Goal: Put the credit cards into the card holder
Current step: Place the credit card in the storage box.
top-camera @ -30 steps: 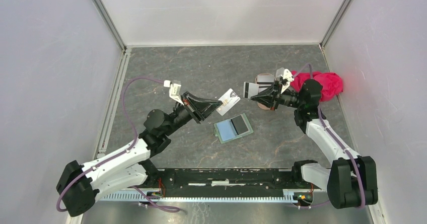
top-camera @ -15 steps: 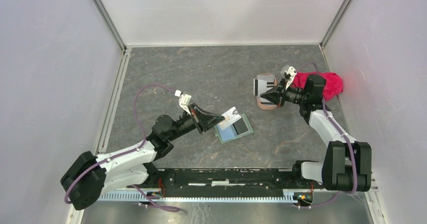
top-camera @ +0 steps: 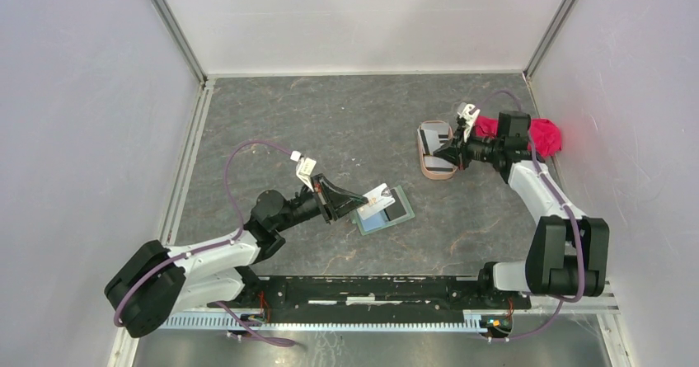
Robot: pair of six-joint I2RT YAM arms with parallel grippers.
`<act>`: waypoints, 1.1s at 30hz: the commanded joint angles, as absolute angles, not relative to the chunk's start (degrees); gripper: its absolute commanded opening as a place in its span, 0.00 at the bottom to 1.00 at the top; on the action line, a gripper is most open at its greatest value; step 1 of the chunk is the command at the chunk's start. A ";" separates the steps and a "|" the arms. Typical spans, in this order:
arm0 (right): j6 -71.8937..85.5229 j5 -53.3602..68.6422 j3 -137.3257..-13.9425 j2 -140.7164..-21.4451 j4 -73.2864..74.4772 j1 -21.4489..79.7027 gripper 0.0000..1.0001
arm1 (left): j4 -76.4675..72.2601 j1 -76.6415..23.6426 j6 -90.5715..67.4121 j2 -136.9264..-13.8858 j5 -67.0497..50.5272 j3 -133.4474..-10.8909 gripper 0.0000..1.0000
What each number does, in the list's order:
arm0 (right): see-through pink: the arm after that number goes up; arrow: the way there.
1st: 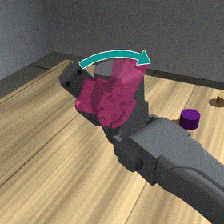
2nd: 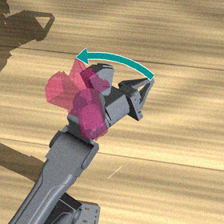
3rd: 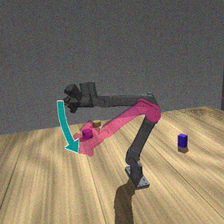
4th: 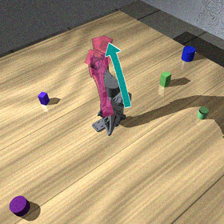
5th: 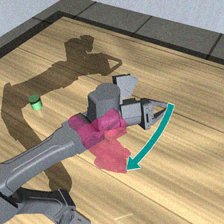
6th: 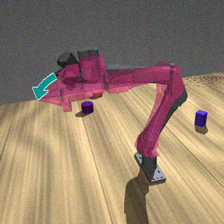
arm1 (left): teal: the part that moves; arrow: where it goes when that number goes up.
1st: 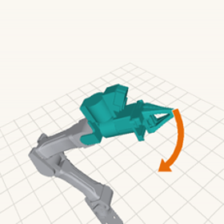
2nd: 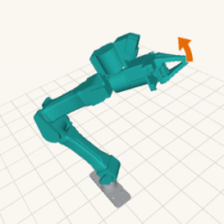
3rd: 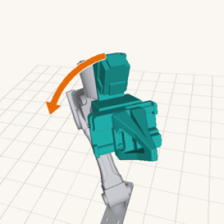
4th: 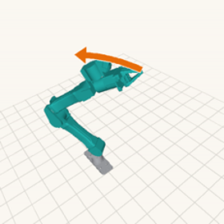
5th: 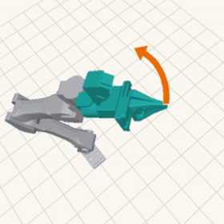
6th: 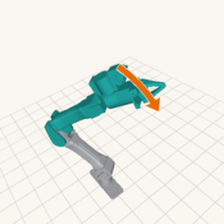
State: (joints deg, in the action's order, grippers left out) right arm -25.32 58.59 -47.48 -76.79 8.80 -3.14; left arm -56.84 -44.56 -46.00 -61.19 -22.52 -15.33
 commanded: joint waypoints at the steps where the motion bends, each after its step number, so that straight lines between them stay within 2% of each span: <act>1: -35.71 52.18 -54.90 -79.26 20.32 -3.34 0.01 | -54.60 -44.15 -43.98 -59.28 -25.46 -18.04 0.02; 6: -46.22 43.23 -67.23 -86.19 35.93 -3.17 0.00 | -49.89 -44.12 -41.88 -57.14 -27.01 -19.17 0.02; 15: -58.11 19.17 -82.52 -100.47 47.92 3.14 0.02 | -45.29 -44.12 -39.71 -55.40 -27.51 -19.93 0.02; 22: -61.70 11.57 -83.12 -102.47 46.86 7.40 0.02 | -43.94 -44.12 -38.96 -55.54 -27.58 -20.19 0.02; 33: -69.70 8.16 -81.30 -103.63 48.35 8.46 0.05 | -43.18 -44.12 -38.58 -55.78 -27.73 -20.40 0.02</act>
State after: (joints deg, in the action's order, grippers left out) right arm -65.47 9.91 -81.19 -102.94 47.53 8.51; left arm -42.26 -44.36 -41.80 -56.45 -26.30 -18.24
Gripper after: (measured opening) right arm 0.044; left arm 0.042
